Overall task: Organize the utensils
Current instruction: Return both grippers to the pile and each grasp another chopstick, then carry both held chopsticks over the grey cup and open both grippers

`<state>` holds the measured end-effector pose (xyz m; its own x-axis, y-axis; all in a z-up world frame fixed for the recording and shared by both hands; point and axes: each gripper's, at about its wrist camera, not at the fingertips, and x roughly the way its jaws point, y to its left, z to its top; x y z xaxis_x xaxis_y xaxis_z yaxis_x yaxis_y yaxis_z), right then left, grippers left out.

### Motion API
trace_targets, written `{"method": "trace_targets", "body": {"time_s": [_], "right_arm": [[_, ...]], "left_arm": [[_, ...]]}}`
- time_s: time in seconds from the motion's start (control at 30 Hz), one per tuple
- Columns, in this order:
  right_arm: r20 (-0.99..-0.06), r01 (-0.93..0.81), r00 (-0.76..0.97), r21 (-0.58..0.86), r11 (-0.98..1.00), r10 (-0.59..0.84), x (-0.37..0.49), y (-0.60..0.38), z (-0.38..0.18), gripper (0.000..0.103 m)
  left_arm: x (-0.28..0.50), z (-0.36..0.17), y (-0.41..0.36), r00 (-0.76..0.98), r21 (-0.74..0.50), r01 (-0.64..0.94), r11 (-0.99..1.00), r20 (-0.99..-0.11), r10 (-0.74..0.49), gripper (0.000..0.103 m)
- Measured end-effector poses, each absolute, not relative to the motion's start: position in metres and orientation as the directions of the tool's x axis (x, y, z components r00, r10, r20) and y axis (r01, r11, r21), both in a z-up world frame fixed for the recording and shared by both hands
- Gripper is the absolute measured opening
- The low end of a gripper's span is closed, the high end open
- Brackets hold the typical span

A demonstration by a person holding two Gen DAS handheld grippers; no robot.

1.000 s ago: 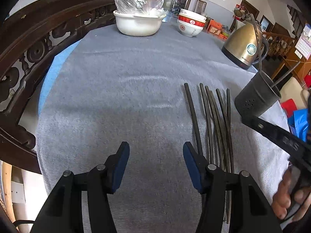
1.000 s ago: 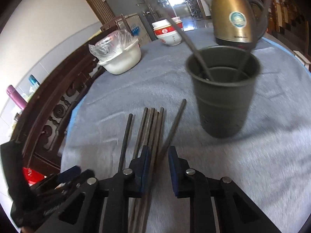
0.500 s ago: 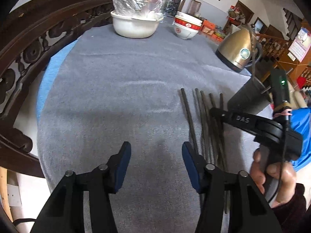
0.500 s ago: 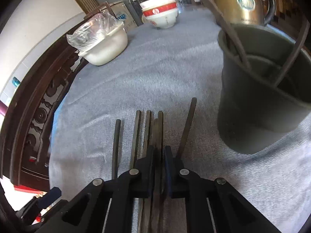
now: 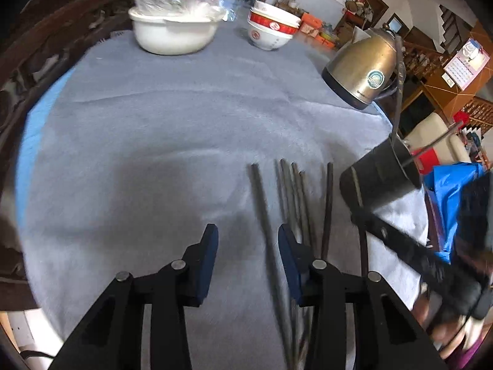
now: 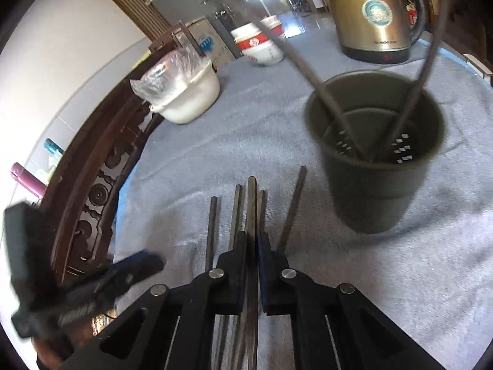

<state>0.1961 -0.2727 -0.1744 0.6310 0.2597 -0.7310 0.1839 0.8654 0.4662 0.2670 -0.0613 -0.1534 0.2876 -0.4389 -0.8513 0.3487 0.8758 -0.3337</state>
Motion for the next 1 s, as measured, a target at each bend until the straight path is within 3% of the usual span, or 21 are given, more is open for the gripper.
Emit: {"method": "trace_targets", "body": {"time_s": [0.4,0.5,0.7,0.73,1.0], "right_arm": [[-0.693,0.178,0.656,0.528,0.831,0.299,0.169,-0.296,-0.175,0.008],[-0.689,0.172,0.660,0.526,0.833,0.299,0.168,-0.297,-0.174,0.008],[-0.677,0.151,0.671,0.526,0.837,0.304,0.168,-0.293,-0.171,0.008],[-0.675,0.149,0.672,0.526,0.837,0.304,0.168,-0.292,-0.170,0.008],[-0.632,0.111,0.721,0.511,0.853,0.285,0.157,-0.293,-0.149,0.008]], "left_arm": [[0.324,-0.186,-0.099,0.173,-0.308,0.243,0.920,-0.919,-0.353,0.041],[0.328,-0.190,-0.102,0.162,-0.311,0.221,0.924,-0.923,-0.349,0.037],[0.335,-0.191,-0.118,0.167,-0.268,0.244,0.932,-0.935,-0.312,0.016],[0.337,-0.192,-0.118,0.168,-0.260,0.242,0.935,-0.938,-0.304,0.008],[0.315,-0.161,-0.100,0.267,-0.283,0.246,0.927,-0.900,-0.345,0.007]]}}
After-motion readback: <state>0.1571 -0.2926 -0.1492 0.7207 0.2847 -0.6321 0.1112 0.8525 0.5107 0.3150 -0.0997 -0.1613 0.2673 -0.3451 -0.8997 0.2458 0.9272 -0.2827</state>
